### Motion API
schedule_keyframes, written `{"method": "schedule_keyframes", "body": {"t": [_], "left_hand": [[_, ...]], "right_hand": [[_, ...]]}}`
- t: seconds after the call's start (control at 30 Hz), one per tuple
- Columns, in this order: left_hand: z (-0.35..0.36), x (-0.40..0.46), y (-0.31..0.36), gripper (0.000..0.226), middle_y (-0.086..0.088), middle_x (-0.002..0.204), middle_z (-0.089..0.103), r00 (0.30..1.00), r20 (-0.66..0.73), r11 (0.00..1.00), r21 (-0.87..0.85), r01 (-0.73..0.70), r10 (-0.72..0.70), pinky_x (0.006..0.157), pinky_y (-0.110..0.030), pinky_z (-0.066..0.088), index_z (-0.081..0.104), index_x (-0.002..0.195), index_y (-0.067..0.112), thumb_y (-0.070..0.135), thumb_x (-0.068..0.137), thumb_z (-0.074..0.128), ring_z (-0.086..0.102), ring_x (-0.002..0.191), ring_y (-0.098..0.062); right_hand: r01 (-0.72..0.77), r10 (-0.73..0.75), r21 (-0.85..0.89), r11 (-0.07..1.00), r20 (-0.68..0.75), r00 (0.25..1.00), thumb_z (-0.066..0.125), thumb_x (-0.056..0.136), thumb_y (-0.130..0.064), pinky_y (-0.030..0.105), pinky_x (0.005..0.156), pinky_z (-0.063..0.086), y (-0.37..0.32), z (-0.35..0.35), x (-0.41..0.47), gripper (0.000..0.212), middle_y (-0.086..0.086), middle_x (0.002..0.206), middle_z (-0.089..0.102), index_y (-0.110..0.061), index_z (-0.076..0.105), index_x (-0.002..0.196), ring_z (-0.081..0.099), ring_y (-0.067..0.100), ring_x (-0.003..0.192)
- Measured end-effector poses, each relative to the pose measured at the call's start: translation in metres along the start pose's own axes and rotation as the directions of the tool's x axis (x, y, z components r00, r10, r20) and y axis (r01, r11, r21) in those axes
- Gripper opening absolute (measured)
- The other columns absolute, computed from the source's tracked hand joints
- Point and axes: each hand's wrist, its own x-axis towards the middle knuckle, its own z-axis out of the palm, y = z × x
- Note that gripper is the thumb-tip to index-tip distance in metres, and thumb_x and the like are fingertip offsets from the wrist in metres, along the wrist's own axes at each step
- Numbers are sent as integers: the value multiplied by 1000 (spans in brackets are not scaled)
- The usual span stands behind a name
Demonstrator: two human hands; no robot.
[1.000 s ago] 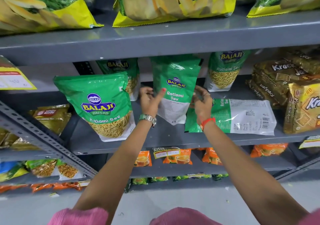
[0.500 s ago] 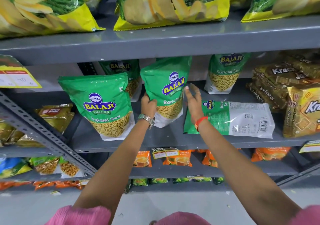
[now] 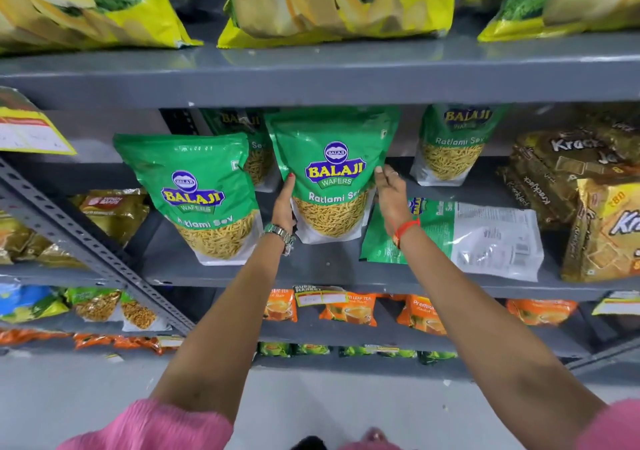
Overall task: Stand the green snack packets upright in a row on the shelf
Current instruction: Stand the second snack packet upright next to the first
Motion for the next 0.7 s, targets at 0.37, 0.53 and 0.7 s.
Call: {"method": "schedule_keyframes", "body": {"t": [0.37,0.53,0.7], "left_hand": [[-36,-17,-26,50,-14,151,32,996,56,997,30,-76,74,111,-43,28,28,141,9,33,97,28,31,138,-28],[-40,-22,-31,50,-12,153,27,996,49,997,-18,-73,74,113,-43,23,24,143,11,32,97,27,28,140,-27],[-25,-39,-47,49,-18,149,32,928,-331,977,-65,-205,173,110,-41,30,29,139,7,28,96,37,33,136,-30]], "right_hand": [[126,-126,-9,992,-43,991,35,96,-9,9,71,42,12,-1,-67,24,-4,81,53,-19,52,82,53,-13,70],[122,-122,4,992,-53,991,34,96,-6,3,68,42,9,2,-83,28,-5,83,54,-22,51,80,54,-16,69],[57,-53,44,997,-84,995,39,94,-9,25,85,43,6,-19,-76,21,0,100,59,-17,53,107,55,5,91]]}}
